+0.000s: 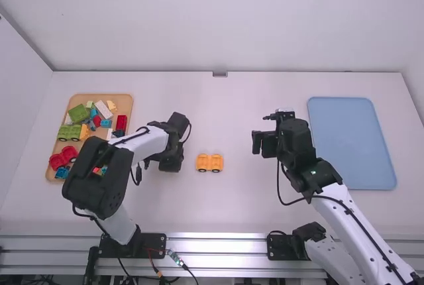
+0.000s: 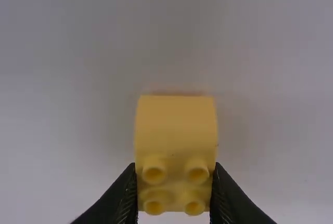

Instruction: Assemble lego blocks to make yellow taxi

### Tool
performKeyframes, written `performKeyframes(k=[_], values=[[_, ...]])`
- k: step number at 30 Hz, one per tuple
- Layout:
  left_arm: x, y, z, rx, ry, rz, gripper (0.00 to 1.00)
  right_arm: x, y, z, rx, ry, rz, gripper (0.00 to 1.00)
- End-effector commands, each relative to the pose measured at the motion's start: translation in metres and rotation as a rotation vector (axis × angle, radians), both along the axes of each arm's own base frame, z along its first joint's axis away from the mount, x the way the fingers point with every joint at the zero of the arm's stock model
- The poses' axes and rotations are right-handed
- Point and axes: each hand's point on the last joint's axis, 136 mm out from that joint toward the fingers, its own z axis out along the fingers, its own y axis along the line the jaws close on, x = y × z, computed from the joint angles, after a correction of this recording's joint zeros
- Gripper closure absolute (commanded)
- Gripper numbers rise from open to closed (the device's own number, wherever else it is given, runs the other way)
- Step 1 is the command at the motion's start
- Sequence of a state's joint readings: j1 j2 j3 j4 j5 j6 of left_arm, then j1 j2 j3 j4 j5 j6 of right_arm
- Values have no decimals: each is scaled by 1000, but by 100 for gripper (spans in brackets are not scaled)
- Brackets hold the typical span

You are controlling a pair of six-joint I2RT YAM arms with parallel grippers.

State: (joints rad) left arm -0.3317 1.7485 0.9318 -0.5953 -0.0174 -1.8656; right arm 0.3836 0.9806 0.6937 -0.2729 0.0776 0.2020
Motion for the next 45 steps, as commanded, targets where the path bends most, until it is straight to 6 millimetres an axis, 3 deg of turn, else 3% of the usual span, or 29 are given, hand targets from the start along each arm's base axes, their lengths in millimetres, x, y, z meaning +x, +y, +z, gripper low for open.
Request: performKeyframes(k=[1,3,6,12,17,20,27,28,31,32,33,36,41,45], values=[[0,-3,-3,-14,3,-54,59,4,2,11,0,-24,6,1],[7,-5,-2,-23,-27,-89,50,4,2,11,0,-24,4,1],[10,-7,-2,-31,-36,-109,45,4,2,11,-1,-24,4,1],[8,-3,9,-18,-4,-149,49,3,5,11,-13,-29,24,1],[5,12,45,87,70,-193,46,2,9,13,-18,-39,40,1],[22,16,72,139,45,-374,44,1,11,12,-48,-47,72,1],[60,20,112,271,-37,-770,54,3,7,12,-50,-44,58,1],[70,15,118,282,-68,-923,74,3,6,12,-47,-43,57,1],[85,5,123,305,-117,-1200,80,4,3,12,-47,-43,48,1],[87,5,124,313,-120,-1237,76,4,4,12,-46,-43,48,1],[92,4,125,335,-131,-1303,1,4,4,12,-47,-45,50,1],[96,-5,125,330,-160,-1472,1,6,5,15,-40,-60,49,1],[119,-16,136,446,-233,-1809,1,11,7,22,-28,-91,47,1],[119,-21,136,469,-238,-2084,1,10,7,21,-30,-85,49,1]])
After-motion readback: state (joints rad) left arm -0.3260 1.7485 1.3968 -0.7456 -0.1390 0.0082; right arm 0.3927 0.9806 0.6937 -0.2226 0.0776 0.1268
